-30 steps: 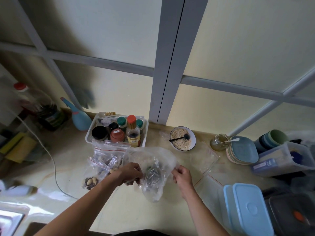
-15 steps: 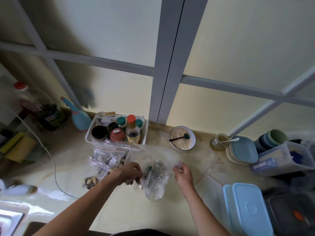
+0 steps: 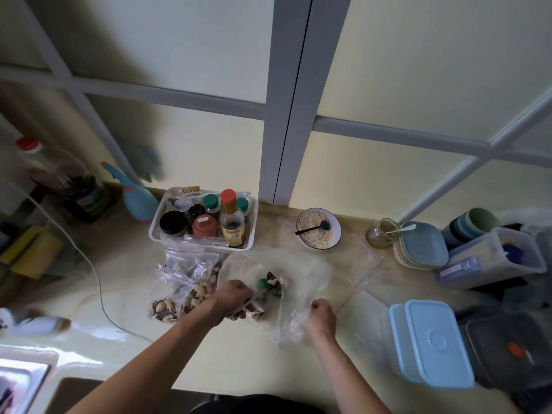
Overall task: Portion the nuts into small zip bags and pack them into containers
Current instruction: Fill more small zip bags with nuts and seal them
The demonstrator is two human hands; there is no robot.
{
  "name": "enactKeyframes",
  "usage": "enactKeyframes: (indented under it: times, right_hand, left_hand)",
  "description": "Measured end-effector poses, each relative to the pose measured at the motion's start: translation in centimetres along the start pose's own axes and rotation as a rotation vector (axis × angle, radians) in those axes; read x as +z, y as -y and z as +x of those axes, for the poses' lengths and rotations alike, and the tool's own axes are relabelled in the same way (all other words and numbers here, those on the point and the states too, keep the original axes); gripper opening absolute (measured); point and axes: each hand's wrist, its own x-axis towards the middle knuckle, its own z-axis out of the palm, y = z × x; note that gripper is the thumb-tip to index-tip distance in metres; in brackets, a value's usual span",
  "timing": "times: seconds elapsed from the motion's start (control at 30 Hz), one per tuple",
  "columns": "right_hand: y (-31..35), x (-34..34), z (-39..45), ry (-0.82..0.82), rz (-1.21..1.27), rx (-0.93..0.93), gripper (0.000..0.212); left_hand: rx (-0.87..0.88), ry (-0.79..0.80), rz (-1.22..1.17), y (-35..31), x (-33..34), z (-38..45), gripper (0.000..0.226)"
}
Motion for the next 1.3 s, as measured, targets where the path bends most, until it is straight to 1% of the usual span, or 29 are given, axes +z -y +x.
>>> enactKeyframes:
  times: [0.03,0.1,0.13,0.2,0.27,0.3,0.37,0.43,0.47,0.5,0.53,0.57,0.6,0.63,0.67,0.7,0.73,0.8,0.87,0.93,0.97,1.0,1.07,1.13,1.2,1.23,1.3]
  right_hand:
    - [0.1,0.5,-1.0,0.171,-0.104,0.042,0.014]
    - [0.9,0.9,-3.4,0.498,-0.176,0.140,0.023]
    - [1.4,1.0,-4.5,0.645,-0.172,0.156,0.024]
    - [2.0,0.8,-6.0,0.888,-0.140,0.099,0.019]
    - [2.5,0.4,-6.7,1.077,-0.091,-0.009,0.014]
    - [2.6,0.1,-6.8,1.144,-0.067,-0.053,0.014]
    - [2.9,-0.6,-7.1,1.258,-0.012,-0.121,0.016]
    - [2.9,-1.1,-7.2,1.349,0.126,-0.185,0.020]
    - [2.9,-1.2,-7.3,1.340,0.241,-0.224,0.021]
    - [2.9,-1.1,-7.3,1.282,0.377,-0.257,0.021]
    - [2.9,-0.9,-7.4,1.170,0.514,-0.278,0.022]
    - [2.9,-0.7,-7.3,1.019,0.625,-0.283,0.023]
    - [3.0,-0.5,-7.2,0.847,0.684,-0.282,0.022]
    - [2.9,-0.4,-6.9,0.682,0.666,-0.288,0.021]
    - [3.0,-0.5,-6.8,0.547,0.580,-0.300,0.022]
    - [3.0,-0.6,-6.7,0.461,0.471,-0.312,0.022]
    - [2.9,-0.8,-6.8,0.428,0.376,-0.324,0.021]
    - [2.7,-1.3,-7.2,0.470,0.266,-0.323,0.016]
    - [2.6,-1.7,-7.9,0.586,0.215,-0.286,0.016]
    - [2.5,-1.8,-8.3,0.703,0.216,-0.256,0.025]
    - [2.4,-1.7,-8.3,0.724,0.239,-0.260,0.031]
    - [2.3,-1.7,-8.4,0.715,0.271,-0.282,0.036]
    - [2.3,-1.4,-8.2,0.675,0.328,-0.349,0.038]
    - [2.2,-1.1,-8.1,0.685,0.348,-0.401,0.039]
    - [2.0,-0.8,-8.1,0.709,0.354,-0.413,0.042]
    - [2.0,-0.6,-7.9,0.696,0.356,-0.409,0.042]
    - [2.0,-0.5,-7.8,0.612,0.379,-0.407,0.035]
  left_hand:
    - [-0.007,-0.008,-0.030,0.0,0.3,-0.1,0.013]
    - [-0.025,-0.023,-0.096,0.1,0.9,-0.3,0.016]
    - [-0.031,-0.028,-0.131,0.2,1.1,-0.5,0.016]
    - [-0.038,-0.039,-0.187,0.2,1.4,-0.8,0.016]
    - [-0.045,-0.056,-0.218,0.2,1.6,-1.1,0.017]
    - [-0.047,-0.062,-0.224,0.2,1.7,-1.2,0.017]
    - [-0.056,-0.059,-0.248,0.2,1.8,-1.3,0.014]
    - [-0.069,-0.043,-0.292,0.4,1.7,-1.4,0.010]
    - [-0.067,-0.040,-0.300,0.6,1.6,-1.4,0.009]
    - [-0.055,-0.036,-0.297,0.7,1.6,-1.5,0.009]
    - [-0.040,-0.025,-0.285,0.8,1.6,-1.6,0.010]
    - [-0.033,-0.010,-0.275,0.7,1.7,-1.7,0.010]
    - [-0.038,0.002,-0.275,0.7,1.8,-1.8,0.009]
    - [-0.047,0.008,-0.281,0.7,1.8,-1.9,0.008]
    - [-0.054,0.011,-0.292,0.7,1.9,-1.9,0.009]
    - [-0.058,0.011,-0.304,0.7,1.9,-2.0,0.011]
    - [-0.065,0.008,-0.321,0.6,2.0,-2.0,0.013]
    - [-0.082,0.010,-0.373,0.5,2.2,-1.9,0.019]
    - [-0.095,0.003,-0.434,0.4,2.4,-1.8,0.021]
    - [-0.106,-0.027,-0.457,0.3,2.5,-1.6,0.020]
    - [-0.106,-0.039,-0.455,0.3,2.6,-1.5,0.020]
    - [-0.102,-0.049,-0.449,0.3,2.7,-1.6,0.019]
    - [-0.091,-0.060,-0.438,0.3,2.9,-2.1,0.021]
    - [-0.081,-0.054,-0.421,0.4,3.0,-2.4,0.024]
    - [-0.067,-0.048,-0.397,0.6,3.1,-2.7,0.027]
    - [-0.063,-0.047,-0.389,0.7,3.1,-2.7,0.028]
    - [-0.054,-0.075,-0.366,0.8,3.2,-2.8,0.026]
